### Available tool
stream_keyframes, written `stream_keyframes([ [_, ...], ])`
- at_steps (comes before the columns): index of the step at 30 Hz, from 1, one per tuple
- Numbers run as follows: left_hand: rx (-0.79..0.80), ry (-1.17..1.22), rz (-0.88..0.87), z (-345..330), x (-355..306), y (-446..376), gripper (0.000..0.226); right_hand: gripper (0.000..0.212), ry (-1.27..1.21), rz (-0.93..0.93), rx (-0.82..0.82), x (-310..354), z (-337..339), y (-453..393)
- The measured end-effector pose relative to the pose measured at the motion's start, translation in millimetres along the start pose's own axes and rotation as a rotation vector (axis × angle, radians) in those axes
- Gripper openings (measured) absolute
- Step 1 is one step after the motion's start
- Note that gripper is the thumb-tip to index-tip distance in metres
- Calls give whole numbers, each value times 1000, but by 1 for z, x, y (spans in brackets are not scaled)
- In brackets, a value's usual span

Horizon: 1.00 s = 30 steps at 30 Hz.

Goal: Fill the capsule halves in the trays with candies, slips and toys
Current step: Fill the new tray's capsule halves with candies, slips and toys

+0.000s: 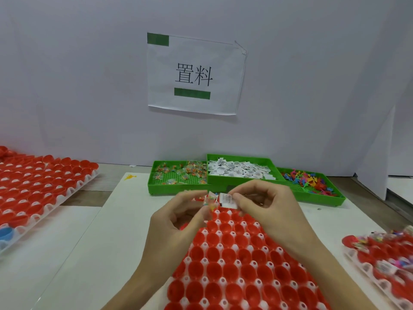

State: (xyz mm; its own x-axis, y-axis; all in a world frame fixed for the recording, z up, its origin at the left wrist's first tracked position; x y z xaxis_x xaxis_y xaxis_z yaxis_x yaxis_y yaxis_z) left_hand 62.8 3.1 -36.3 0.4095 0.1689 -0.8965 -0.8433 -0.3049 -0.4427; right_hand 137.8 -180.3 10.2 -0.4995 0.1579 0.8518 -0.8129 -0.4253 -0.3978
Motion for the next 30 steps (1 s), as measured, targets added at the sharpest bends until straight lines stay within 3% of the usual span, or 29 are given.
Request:
stream_keyframes([
  [4,96,148,103,-23,0,10,23,13,70,44,-94,-2,-11,11],
  [8,75,300,267,-28,14,14,22,18,288,136,-199,4,-12,19],
  [13,55,385,341,-28,23,13,43,18,379,215,-179,13,-19,25],
  [16,45,356,314,-27,21,12,30,15,392,206,-144,14,-22,26],
  [22,72,265,258,-24,12,12,14,16,254,78,-50,7,-12,19],
  [26,60,207,254,-18,12,8,15,17,226,-16,-214,-17,42,-9],
  [30,40,162,258,-12,17,5,14,19,407,-230,-374,-80,119,-53],
])
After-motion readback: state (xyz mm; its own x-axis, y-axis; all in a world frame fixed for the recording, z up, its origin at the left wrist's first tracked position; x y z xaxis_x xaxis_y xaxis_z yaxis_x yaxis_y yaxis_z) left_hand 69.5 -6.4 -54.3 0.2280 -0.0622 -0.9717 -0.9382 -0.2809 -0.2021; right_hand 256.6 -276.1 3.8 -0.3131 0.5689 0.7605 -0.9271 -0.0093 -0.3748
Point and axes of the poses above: each hand's wrist, its own y-axis away from the middle knuckle, its own z-axis out of the back of the hand, x = y × z, the point moved 7 cm from there along -y, towards the middle knuckle, and after that the axes turned 1 degree about x, right-handed, at the moved point
